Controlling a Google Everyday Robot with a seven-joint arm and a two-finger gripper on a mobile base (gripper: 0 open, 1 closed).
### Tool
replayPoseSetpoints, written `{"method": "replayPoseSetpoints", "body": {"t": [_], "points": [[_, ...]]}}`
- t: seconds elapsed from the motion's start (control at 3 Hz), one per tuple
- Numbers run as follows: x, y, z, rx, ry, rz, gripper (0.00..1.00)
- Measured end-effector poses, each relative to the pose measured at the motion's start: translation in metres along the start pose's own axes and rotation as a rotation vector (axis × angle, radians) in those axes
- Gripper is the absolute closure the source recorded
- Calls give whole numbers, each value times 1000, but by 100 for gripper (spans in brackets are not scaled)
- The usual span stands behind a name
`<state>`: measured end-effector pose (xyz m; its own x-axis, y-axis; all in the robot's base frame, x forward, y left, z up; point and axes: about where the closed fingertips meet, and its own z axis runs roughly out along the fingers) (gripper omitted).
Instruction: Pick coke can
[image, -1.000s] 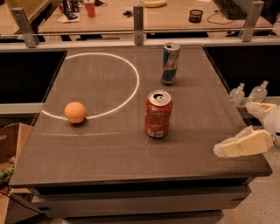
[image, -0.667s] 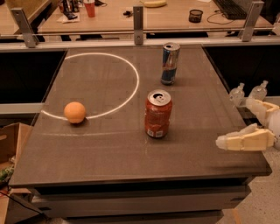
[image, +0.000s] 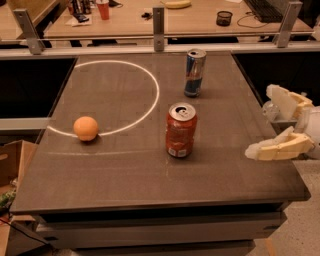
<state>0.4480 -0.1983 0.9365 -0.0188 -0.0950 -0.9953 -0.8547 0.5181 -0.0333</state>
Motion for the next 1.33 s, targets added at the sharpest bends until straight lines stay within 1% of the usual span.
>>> {"method": "replayPoseSetpoints", "body": {"t": [0.33,0.67,1.0,1.33], "points": [[0,0,0,0,0,0,0],[10,14,10,-26,-6,46,0],[19,35,27,-79,-13,56,0],[24,54,47,-113,-8,3,0]]}}
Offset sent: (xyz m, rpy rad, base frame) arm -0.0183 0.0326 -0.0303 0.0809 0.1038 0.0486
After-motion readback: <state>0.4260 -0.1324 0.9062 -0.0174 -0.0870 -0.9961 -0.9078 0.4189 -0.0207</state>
